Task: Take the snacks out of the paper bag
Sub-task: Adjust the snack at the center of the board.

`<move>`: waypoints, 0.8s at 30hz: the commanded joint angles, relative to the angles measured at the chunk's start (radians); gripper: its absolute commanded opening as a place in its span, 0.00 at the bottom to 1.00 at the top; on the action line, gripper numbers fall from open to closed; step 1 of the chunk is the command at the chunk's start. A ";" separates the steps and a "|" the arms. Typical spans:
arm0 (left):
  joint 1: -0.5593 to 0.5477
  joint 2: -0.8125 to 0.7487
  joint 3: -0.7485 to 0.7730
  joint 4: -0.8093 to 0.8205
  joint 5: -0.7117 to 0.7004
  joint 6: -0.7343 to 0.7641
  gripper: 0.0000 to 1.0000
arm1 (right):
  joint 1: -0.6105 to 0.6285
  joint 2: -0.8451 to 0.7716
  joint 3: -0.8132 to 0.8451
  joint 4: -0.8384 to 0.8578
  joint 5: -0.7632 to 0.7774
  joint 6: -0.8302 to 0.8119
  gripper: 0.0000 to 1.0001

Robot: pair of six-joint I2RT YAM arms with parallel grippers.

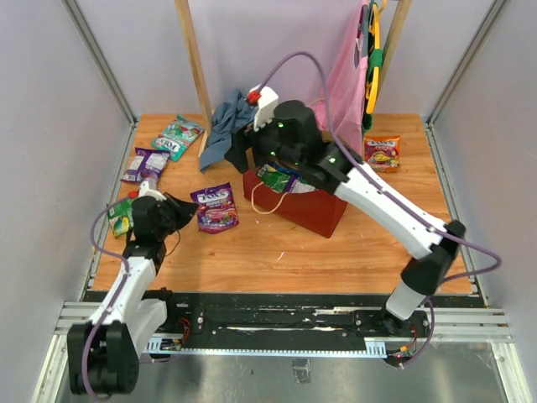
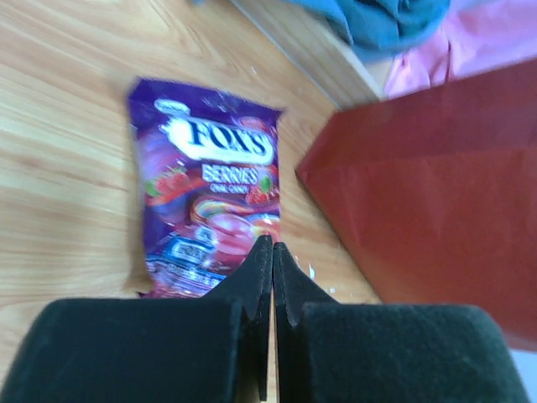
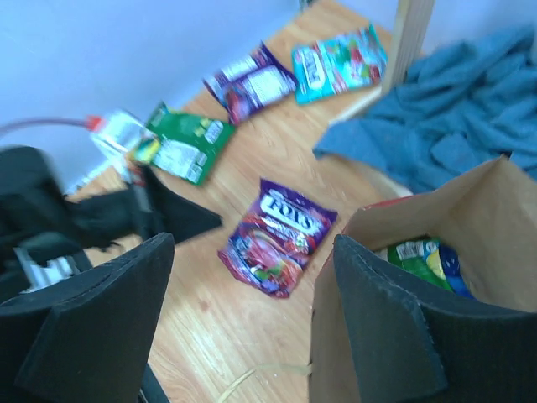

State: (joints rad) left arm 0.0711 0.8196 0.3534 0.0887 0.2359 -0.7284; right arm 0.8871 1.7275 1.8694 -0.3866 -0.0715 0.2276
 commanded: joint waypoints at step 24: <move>-0.285 0.897 0.280 0.271 -0.198 -0.104 0.00 | -0.174 -0.393 -0.365 0.118 -0.188 0.019 0.82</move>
State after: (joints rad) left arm -0.2199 1.6970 0.5919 0.4831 0.1833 -0.8482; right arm 0.7406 1.3766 1.5375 -0.3069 -0.2455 0.2390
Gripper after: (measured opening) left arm 0.011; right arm 0.813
